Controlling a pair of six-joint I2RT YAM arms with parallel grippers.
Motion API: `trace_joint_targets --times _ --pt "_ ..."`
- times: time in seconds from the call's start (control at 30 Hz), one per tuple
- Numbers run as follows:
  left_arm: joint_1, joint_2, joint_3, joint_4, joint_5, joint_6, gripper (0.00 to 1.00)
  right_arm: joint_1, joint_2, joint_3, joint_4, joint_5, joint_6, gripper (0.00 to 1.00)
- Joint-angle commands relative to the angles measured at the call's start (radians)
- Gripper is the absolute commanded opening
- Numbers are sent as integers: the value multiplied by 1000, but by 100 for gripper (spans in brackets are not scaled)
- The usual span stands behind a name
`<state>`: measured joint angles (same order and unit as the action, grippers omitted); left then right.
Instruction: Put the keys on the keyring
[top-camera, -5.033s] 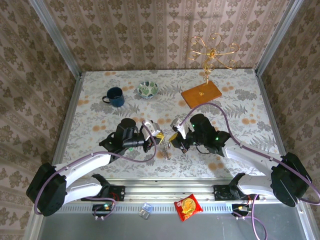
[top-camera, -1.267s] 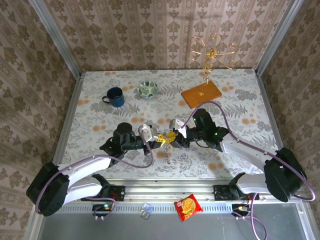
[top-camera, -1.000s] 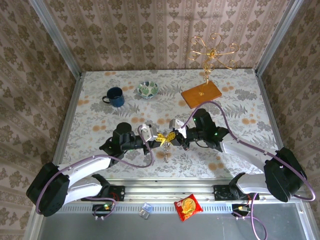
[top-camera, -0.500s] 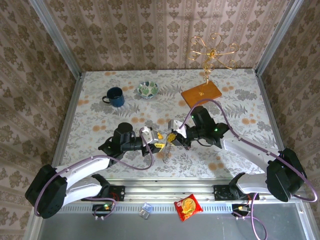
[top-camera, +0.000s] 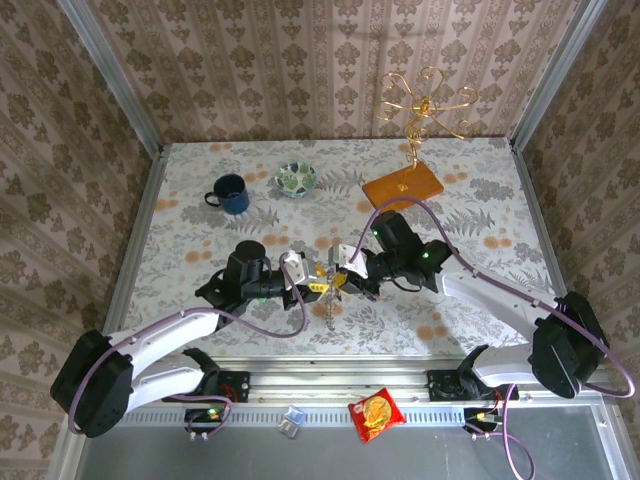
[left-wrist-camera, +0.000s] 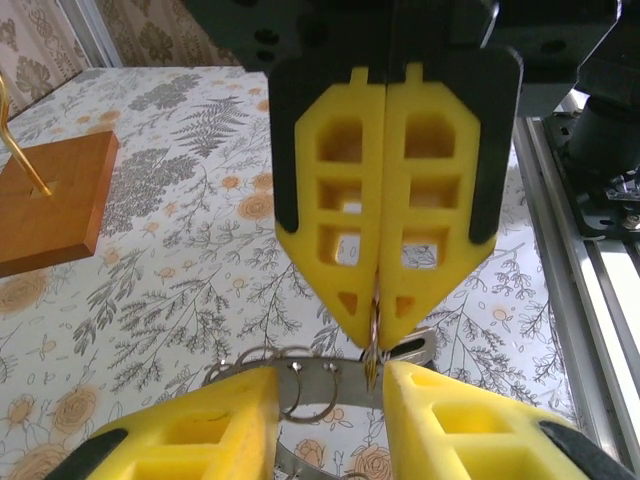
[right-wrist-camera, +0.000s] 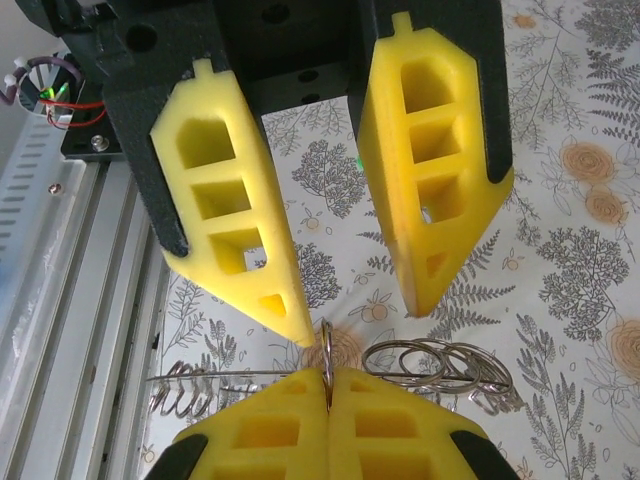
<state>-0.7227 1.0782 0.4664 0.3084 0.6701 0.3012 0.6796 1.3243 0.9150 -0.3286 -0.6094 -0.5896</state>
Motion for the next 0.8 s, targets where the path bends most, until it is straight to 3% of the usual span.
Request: trace_joint_targets --times 0.0,0.27,0.5,0.6,0.63,0.77 --pt "10 12 36 -31 39 30 30 10 11 46 -33 15 -31 0" --pt "9 29 76 -136 53 94 21 27 5 60 -31 2 -45 0" --pt "11 46 94 -137 99 102 0 38 9 66 -27 -10 -50 0" --pt "11 46 85 -113 107 89 0 38 -11 44 8 1 -25 0" --pt "11 43 77 -97 105 82 0 35 -21 36 17 9 -10 2" --pt "12 25 25 4 85 26 0 8 -82 -28 66 14 72 31"
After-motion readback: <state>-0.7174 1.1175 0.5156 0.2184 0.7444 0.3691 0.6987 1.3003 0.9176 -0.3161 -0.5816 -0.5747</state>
